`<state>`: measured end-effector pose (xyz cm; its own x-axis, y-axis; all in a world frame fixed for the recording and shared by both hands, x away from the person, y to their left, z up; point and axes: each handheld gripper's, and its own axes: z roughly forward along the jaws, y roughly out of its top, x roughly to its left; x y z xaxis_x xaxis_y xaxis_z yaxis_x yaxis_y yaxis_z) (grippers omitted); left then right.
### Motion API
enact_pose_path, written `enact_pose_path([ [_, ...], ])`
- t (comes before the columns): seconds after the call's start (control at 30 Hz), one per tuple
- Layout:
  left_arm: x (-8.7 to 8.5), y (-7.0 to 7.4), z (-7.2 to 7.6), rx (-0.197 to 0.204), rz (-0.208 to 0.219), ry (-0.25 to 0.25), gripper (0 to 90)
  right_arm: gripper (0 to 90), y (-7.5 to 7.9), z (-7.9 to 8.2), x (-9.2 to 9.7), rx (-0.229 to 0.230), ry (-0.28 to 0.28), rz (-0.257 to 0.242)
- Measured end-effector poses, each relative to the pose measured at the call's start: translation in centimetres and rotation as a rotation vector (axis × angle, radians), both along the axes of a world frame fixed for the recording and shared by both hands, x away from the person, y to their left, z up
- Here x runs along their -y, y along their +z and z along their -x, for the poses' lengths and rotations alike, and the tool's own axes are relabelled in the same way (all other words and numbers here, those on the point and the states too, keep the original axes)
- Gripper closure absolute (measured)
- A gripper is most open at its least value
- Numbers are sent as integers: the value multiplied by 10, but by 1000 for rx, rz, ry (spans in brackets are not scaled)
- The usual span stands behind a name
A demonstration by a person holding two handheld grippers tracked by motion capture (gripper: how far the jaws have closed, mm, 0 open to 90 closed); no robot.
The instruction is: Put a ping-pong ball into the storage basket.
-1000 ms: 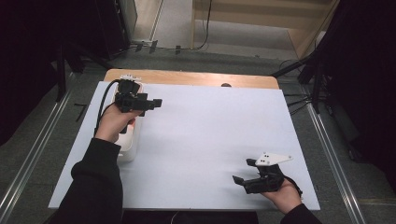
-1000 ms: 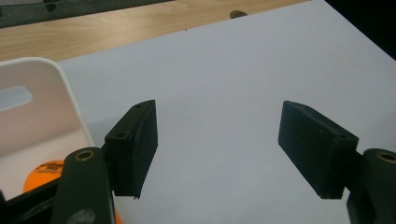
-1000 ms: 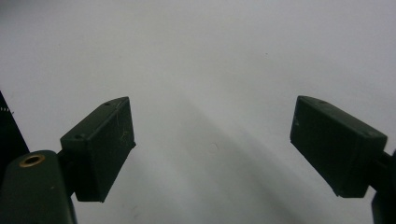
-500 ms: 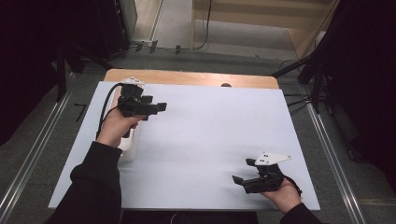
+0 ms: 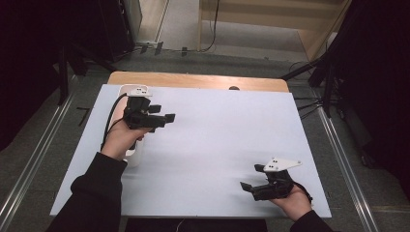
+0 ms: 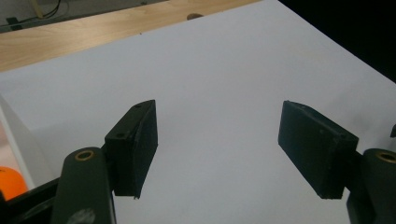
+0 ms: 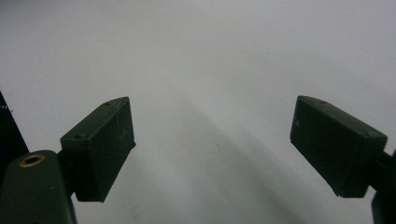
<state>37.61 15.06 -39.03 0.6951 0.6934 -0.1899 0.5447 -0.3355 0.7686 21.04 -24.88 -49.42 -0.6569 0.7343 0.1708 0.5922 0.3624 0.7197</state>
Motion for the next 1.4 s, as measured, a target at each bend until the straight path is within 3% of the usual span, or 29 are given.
enact_pose_path([
  [0.37,5,-13,9,-5,-32,-29,291,123,0,0,0,-2,0,0],
  [1.1,3,-22,29,17,11,-67,291,123,0,0,-1,-3,3,2],
  [1.4,5,-27,38,45,-17,-76,291,123,0,0,-1,0,5,6],
])
